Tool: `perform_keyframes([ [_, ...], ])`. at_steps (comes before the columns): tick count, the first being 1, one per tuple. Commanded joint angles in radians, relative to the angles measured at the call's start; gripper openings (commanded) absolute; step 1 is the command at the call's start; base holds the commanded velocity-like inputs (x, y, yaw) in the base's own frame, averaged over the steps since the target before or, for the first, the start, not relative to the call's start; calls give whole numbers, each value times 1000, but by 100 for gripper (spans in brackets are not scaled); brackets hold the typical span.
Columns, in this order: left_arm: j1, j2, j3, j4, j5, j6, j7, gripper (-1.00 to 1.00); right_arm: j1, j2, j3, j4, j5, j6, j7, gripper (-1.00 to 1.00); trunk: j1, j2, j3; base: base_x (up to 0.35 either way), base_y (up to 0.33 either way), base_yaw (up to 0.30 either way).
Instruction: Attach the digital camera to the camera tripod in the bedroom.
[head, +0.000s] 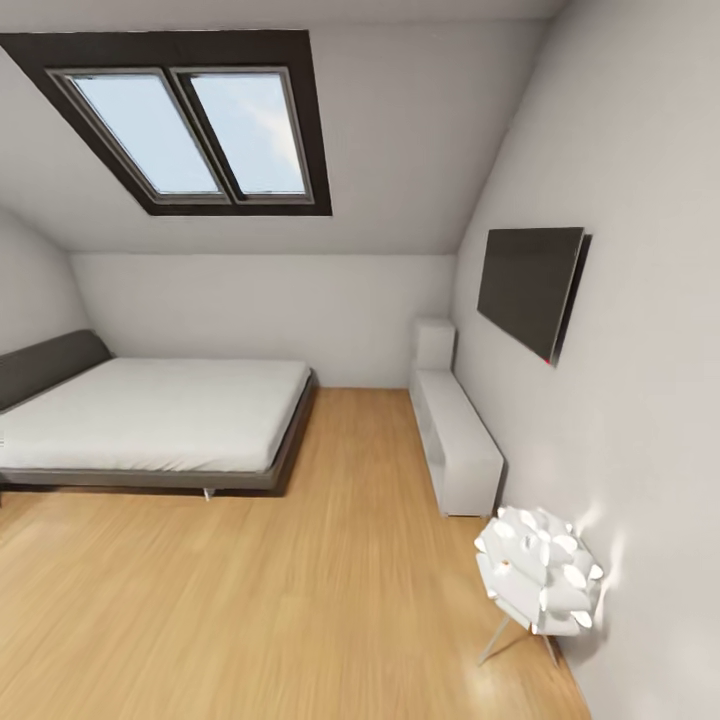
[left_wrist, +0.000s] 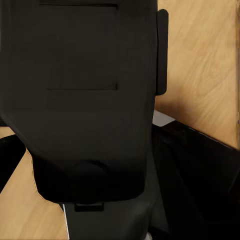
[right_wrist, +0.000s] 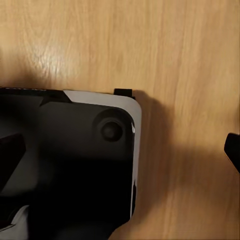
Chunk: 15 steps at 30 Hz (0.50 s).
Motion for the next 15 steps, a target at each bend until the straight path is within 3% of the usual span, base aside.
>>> perform_keyframes([
  [1, 0, 0, -1, 0, 6, 1, 3, -100, -1, 1, -9, 3, 7, -5, 1, 100, 1, -1, 0, 323, -80, 62],
  [5, 0, 0, -1, 0, 6, 1, 3, -100, -1, 6, -9, 3, 6, -5, -2, 100, 1, -1, 0, 323, -82, 162],
  [15, 0, 0, 0, 0, 10, -6, 3, -100, -1, 7, -11, 3, 5, -5, -4, 100, 1, -1, 0, 323, -83, 265],
])
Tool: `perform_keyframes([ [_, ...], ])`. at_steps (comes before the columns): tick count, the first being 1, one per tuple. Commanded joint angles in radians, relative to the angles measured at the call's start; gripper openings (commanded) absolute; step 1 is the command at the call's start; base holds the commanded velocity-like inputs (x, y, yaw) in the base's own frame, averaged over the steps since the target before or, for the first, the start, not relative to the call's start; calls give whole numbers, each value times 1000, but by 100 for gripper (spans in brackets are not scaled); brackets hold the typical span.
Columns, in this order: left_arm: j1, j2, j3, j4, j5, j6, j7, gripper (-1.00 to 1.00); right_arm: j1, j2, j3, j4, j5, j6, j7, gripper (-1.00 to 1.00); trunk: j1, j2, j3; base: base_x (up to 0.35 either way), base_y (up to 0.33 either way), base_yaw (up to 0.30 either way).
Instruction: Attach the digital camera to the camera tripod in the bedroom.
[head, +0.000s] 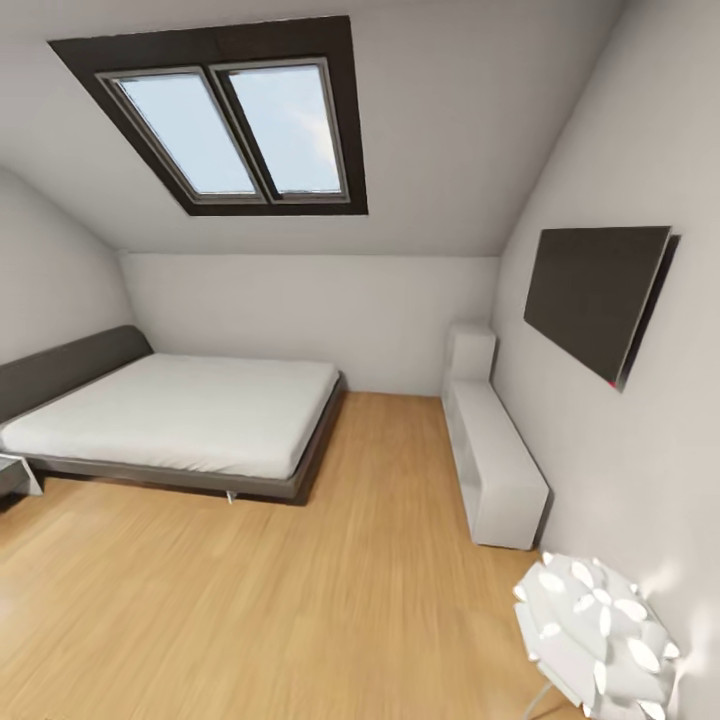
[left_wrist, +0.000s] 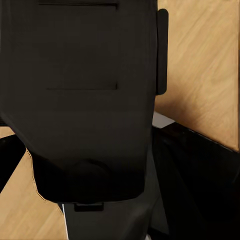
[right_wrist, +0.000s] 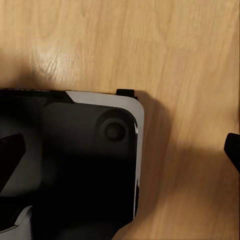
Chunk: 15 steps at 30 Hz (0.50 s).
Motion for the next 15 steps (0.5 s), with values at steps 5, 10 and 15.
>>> perform_keyframes([
  [5, 0, 0, -1, 0, 9, -4, 3, -100, 0, -1, -9, 3, 7, -6, 2, 100, 1, -1, 0, 323, -83, 274],
  [10, 0, 0, -1, 0, 10, -6, 3, -100, -1, -1, -9, 3, 7, -6, 2, 100, 1, -1, 0, 323, -83, 275],
  [15, 0, 0, -1, 0, 10, -8, 4, -100, -1, -1, -9, 3, 7, -6, 3, 100, 1, -1, 0, 323, -82, 275],
])
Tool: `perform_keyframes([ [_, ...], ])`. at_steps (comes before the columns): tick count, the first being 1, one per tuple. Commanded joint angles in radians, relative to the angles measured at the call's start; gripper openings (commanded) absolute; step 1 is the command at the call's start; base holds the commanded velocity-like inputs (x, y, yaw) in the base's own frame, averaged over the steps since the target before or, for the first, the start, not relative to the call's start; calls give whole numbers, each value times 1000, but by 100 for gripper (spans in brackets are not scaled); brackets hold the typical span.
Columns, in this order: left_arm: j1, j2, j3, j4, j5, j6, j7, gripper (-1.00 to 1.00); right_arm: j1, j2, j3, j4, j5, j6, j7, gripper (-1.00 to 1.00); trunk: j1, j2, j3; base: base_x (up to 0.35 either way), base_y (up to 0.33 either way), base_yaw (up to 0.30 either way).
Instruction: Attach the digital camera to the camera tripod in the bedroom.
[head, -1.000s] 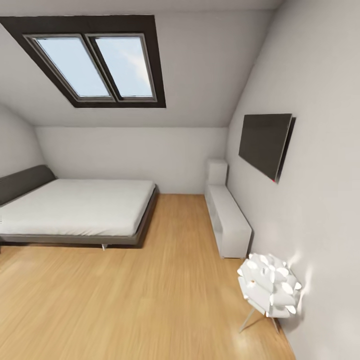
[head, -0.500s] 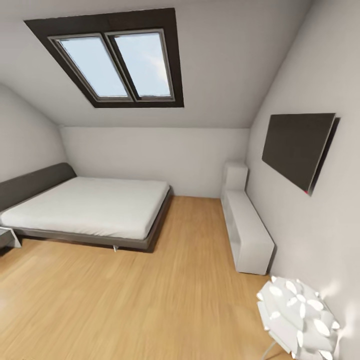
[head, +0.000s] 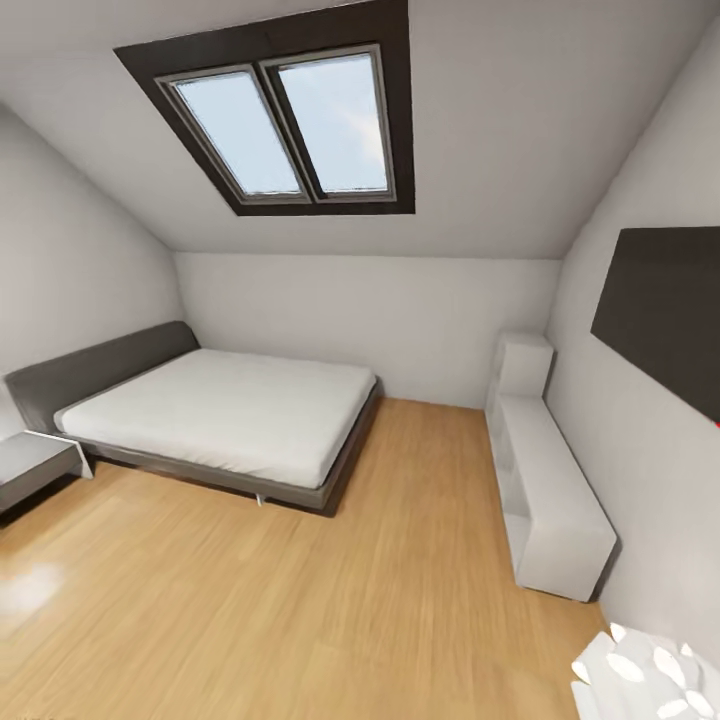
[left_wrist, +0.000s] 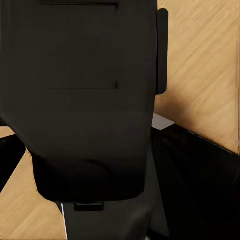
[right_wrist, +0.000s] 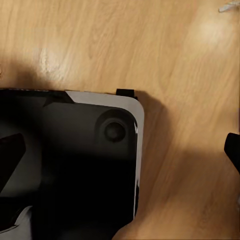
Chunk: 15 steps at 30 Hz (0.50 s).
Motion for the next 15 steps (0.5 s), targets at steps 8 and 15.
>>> perform_keyframes([
  [8, 0, -1, -1, 0, 7, -4, 4, -100, 0, -1, -6, 3, 7, -5, 2, 100, 1, -1, 0, 197, -28, 275],
  [15, 0, -2, 1, 0, 8, -5, 3, -100, 0, -4, 0, 2, 11, 16, 5, 100, 1, -1, 0, 14, -1, 279],
])
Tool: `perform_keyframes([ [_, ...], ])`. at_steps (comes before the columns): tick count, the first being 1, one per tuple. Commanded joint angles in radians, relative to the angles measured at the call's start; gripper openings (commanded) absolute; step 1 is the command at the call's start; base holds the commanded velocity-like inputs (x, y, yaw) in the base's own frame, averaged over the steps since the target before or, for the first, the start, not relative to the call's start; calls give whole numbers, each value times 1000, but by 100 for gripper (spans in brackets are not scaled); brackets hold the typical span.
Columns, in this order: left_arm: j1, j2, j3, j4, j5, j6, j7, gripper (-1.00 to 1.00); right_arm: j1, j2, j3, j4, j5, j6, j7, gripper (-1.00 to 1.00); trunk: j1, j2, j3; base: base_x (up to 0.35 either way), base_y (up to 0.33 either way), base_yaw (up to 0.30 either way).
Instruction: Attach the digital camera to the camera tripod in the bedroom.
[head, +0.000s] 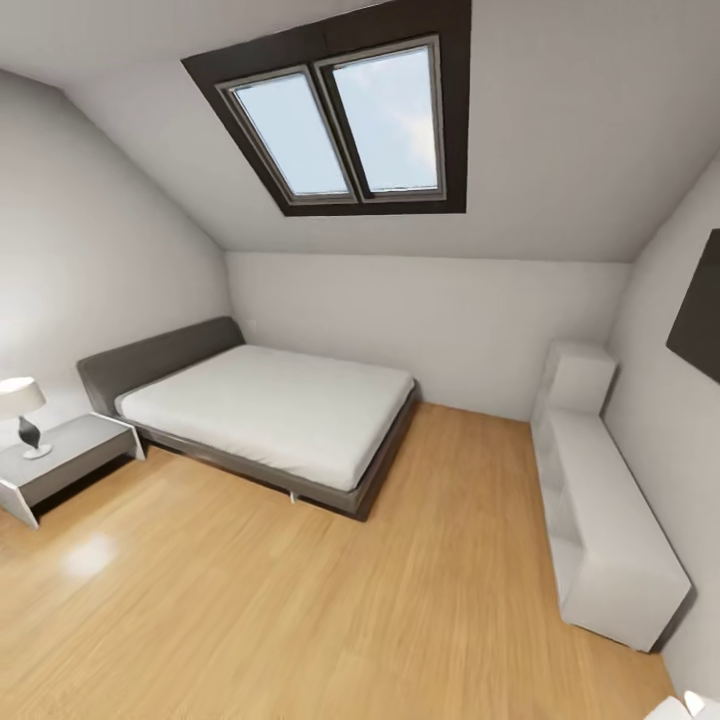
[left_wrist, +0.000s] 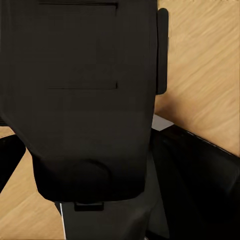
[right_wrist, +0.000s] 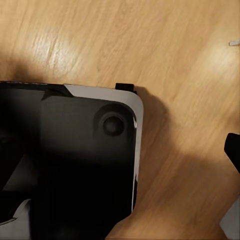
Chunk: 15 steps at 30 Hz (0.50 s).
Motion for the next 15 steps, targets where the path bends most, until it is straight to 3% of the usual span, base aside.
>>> perform_keyframes([
  [1, 0, -1, 0, 0, 7, -2, 3, -100, -1, -2, -7, 2, 10, 8, 2, 100, 0, -1, 0, 4, 0, 288],
  [8, 0, 0, 7, 0, 78, -9, 8, -100, -1, -3, -7, -10, 23, 38, 0, 100, 0, -1, 0, 1, 0, 297],
  [9, 0, 0, 7, 0, 103, -9, 11, -100, -1, -2, -7, -12, 24, 38, 0, 100, 0, -1, 0, 0, 0, 299],
  [15, 0, 0, 6, 0, 173, -9, 16, -100, -2, -2, -10, -15, 23, 30, -1, 100, 0, -1, 0, 0, 0, 300],
])
